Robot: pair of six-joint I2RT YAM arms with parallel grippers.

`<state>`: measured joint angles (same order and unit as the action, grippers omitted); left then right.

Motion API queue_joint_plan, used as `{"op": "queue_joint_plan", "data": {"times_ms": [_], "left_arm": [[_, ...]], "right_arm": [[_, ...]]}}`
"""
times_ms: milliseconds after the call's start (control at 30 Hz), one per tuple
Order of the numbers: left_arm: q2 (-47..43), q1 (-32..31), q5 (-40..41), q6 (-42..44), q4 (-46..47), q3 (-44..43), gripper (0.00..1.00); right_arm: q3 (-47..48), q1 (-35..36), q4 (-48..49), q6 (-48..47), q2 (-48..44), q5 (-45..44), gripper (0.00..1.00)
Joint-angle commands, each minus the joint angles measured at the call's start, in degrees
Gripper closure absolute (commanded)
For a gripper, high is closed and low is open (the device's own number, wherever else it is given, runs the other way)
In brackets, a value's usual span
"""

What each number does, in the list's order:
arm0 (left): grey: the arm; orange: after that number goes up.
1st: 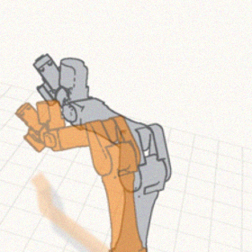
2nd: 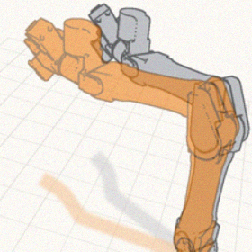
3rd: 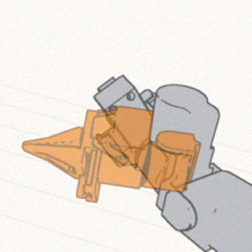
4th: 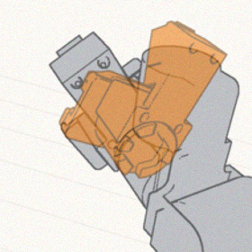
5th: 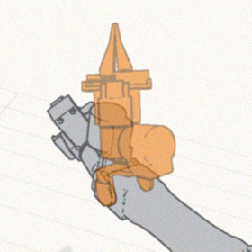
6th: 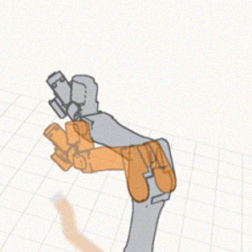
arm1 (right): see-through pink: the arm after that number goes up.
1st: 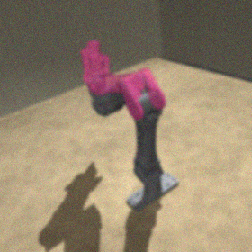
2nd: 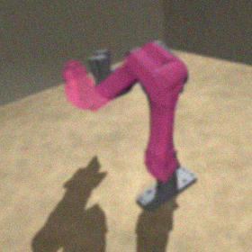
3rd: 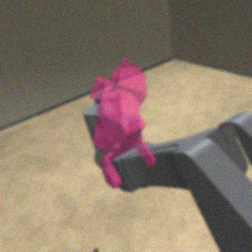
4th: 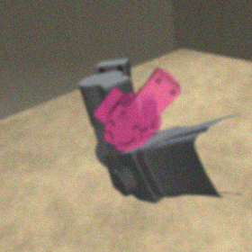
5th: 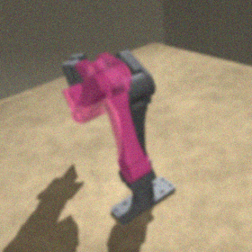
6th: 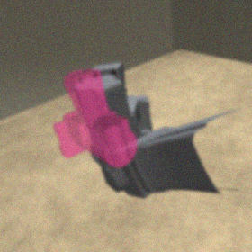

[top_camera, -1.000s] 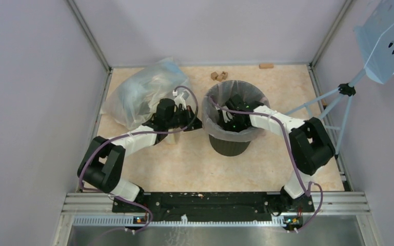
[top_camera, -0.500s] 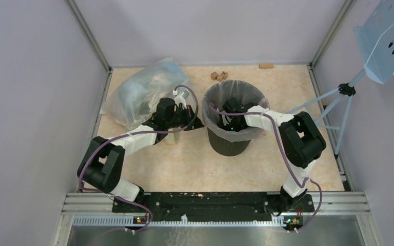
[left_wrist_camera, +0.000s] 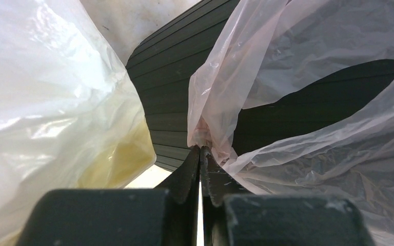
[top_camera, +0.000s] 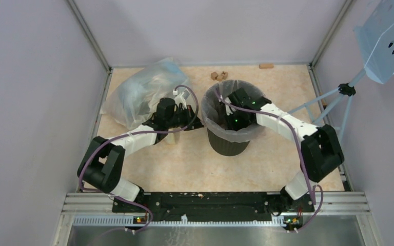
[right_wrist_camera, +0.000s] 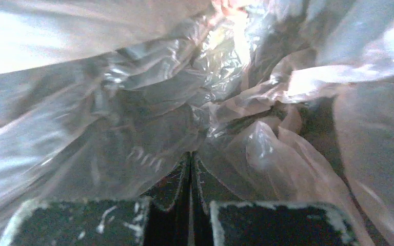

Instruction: Put the trash bags into the trash bin

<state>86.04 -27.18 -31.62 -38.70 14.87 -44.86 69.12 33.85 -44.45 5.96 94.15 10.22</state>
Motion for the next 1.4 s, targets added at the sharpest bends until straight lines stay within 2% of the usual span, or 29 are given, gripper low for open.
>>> {"op": "queue_joint_plan", "data": {"times_ms": [0,133,233,400,533,633,733,900,1100,1167,1233,1367], "left_arm": [[-0.3,-0.3,0.9,1.4,-0.3,-2.1,0.93],[-2.9,-0.2,3.8,1.3,-1.9,-1.5,0.83],[-6.2,-0.2,7.2,1.9,-4.1,-0.8,0.70],[-12.3,0.0,13.1,3.8,-8.8,0.4,0.60],[-16.5,0.0,15.3,4.7,-12.4,1.2,0.46],[-18.9,0.0,16.0,5.0,-13.6,2.1,0.38],[-20.6,0.1,16.5,5.3,-14.6,2.6,0.36],[-23.7,0.1,16.6,6.4,-16.7,3.3,0.37],[-25.3,0.1,14.8,7.8,-18.1,4.1,0.36],[-26.2,0.0,15.2,8.3,-18.1,4.7,0.36],[-27.0,0.1,16.0,8.7,-18.5,5.0,0.36],[-27.9,0.1,16.5,10.1,-20.3,4.2,0.36]], "right_arm": [[5.6,-0.3,-2.4,1.0,-6.7,-1.4,1.00],[9.6,-0.3,-4.7,1.8,-10.1,-3.8,1.00],[12.9,-0.3,-6.7,2.6,-12.3,-6.6,0.97],[16.2,-0.3,-7.3,4.8,-18.1,-14.0,0.81],[18.5,-0.4,-9.6,6.9,-21.2,-19.4,0.65],[20.3,-0.4,-11.9,8.5,-22.5,-24.6,0.59],[20.9,-1.0,-12.7,9.5,-23.9,-30.3,0.55],[22.8,-5.9,-15.2,9.8,-22.3,-30.6,0.54],[20.6,-7.6,-13.9,9.6,-18.5,-27.7,0.59],[19.8,-8.0,-12.7,9.8,-17.5,-26.9,0.63],[19.5,-8.5,-11.4,9.9,-16.3,-26.4,0.72],[20.7,-10.1,-8.6,10.0,-13.5,-24.6,0.80]]}}
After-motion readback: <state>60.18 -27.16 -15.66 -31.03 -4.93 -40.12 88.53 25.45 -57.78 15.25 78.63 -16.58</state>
